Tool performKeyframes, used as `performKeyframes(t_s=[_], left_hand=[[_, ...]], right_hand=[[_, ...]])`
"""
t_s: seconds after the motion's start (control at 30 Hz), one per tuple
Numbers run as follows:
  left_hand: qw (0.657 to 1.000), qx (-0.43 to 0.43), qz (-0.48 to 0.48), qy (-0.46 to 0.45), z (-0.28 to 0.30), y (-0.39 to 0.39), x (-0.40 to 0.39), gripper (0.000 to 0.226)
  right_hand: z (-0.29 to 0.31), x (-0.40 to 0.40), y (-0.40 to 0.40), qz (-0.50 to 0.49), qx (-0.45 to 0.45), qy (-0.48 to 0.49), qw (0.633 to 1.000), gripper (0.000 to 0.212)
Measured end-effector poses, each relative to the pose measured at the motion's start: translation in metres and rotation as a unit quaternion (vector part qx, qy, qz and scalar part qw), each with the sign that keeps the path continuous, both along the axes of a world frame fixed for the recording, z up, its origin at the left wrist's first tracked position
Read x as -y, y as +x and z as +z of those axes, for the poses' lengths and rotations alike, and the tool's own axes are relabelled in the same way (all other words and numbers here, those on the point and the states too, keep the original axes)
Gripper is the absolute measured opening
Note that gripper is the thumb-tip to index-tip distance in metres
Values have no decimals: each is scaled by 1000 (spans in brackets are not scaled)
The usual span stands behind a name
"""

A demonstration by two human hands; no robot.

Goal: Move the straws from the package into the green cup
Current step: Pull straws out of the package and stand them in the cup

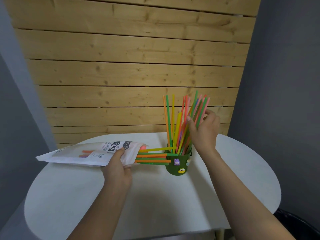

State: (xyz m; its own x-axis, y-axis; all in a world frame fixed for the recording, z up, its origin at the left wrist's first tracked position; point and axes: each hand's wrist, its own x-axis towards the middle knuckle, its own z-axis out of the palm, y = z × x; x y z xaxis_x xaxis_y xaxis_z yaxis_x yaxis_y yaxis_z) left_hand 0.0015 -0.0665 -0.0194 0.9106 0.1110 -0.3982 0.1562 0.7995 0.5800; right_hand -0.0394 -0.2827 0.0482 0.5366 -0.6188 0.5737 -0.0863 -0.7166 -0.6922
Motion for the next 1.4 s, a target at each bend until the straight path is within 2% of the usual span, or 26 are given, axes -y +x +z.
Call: performKeyframes(t_s=[0.13, 0.33, 0.4, 0.47, 0.57, 0.7, 0.77, 0.83, 0.97, 1.03, 1.23, 1.3, 1.4], left_hand=[[1000, 2, 1, -5, 2, -1, -1, 61], [1000, 7, 5, -21, 5, -4, -2, 62], [999, 9, 7, -31, 8, -7, -1, 64], [999, 10, 13, -36, 13, -10, 1, 65], [999, 8, 23, -43, 15, -8, 2, 65], [997, 25, 32, -65, 16, -5, 1, 60], [997, 33, 27, -60, 17, -8, 4, 60], [998, 38, 9, -47, 17, -12, 10, 58], [999, 40, -7, -30, 18, -21, 20, 55], [999, 40, 9, -22, 20, -22, 20, 55], [996, 34, 78, -22, 30, -21, 11, 61], [995, 37, 91, -20, 32, -20, 9, 60], [995, 40, 95, 7, 33, -21, 8, 58]], right_hand=[[-2, -5, -20, 24, 42, 49, 998, 56], [-4, -29, -43, 99, 8, 97, 990, 35], [-1, -39, -52, 155, -2, 163, 974, 36], [0, -53, -63, 235, -30, 251, 939, 53], [-8, -72, -70, 316, -58, 331, 887, 84], [-27, -91, -64, 350, -41, 444, 824, 108], [-36, -102, -58, 374, -57, 471, 797, 115], [-38, -109, -50, 389, -40, 496, 775, 105], [-27, -114, -31, 344, 24, 571, 745, 42], [-28, -113, -24, 327, 25, 589, 738, 26], [-20, -103, -22, 259, 113, 634, 720, 30], [-16, -90, -20, 251, 156, 652, 698, 34], [-13, -79, -22, 248, 188, 689, 654, 23]])
